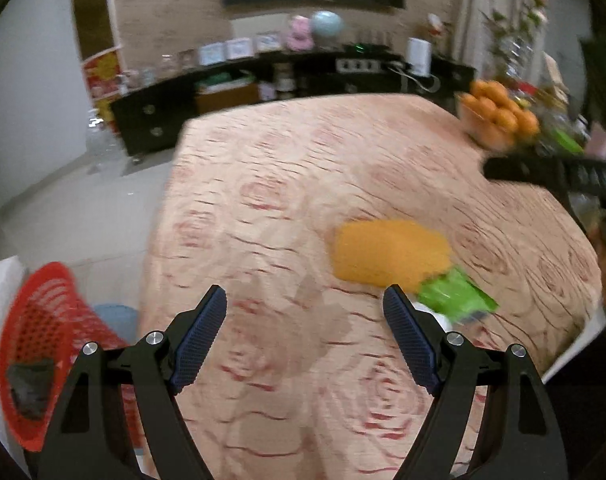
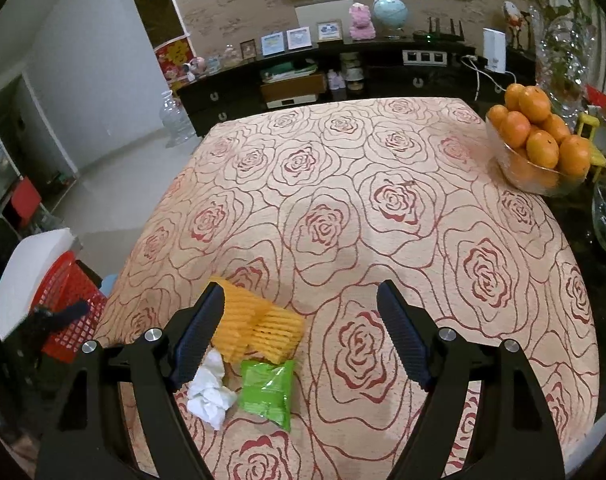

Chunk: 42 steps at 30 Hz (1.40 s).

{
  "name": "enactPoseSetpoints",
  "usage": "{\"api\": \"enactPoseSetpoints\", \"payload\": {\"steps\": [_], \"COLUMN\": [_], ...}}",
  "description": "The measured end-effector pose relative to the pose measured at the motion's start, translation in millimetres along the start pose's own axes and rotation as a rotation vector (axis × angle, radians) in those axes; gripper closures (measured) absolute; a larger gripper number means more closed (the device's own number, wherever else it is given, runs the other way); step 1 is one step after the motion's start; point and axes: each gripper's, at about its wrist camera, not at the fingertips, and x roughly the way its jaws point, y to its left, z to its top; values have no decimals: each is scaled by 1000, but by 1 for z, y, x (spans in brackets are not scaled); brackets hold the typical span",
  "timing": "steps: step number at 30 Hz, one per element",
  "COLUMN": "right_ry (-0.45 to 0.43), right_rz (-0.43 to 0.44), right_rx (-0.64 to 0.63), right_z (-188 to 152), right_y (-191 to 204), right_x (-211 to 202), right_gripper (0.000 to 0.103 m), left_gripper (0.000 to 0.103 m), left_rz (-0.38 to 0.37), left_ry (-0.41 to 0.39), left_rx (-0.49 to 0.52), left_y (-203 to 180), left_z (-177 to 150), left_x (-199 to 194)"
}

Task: Collect trash
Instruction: 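Close the left tool on the white tissue and lift it, then grasp the yellow foam net with the right tool while the left tool holds the tissue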

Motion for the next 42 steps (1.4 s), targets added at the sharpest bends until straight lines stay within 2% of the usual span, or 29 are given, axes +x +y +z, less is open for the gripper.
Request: {"api": "enactPoseSetpoints", "payload": {"steps": [7, 12, 14, 17, 20, 27, 33, 42], "right_ry": [4, 3, 5, 8, 11, -6, 22, 72], "right_rz": [-6, -3, -2, 0, 3, 42, 94, 86], "right_rx": [20, 19, 17, 12, 3, -48, -121, -236], "right_z": [-1, -1, -1, -2, -2, -1, -2, -13], "right_y": [-9, -10, -10, -9, -6, 5, 26, 56], "right_x": [-1, -1, -1, 0, 2, 9, 30, 67], "right_gripper": [27, 27, 27, 27, 27, 27, 27, 29], "left_gripper": [26, 27, 37, 60, 62, 64, 64, 64], "left_rz": [-131, -167, -177, -188, -194, -139, -59, 12], "left_ry": [61, 100, 115, 144, 137, 132, 94, 47], "left_rx": [41, 59, 66, 66, 61, 34, -57, -182], "left_y": [-40, -57, -62, -64, -61, -41, 4, 59], "left_z": [-10, -14, -16, -19, -19, -18, -12, -11], "left_x": [24, 41, 47, 55, 57, 49, 30, 3]}}
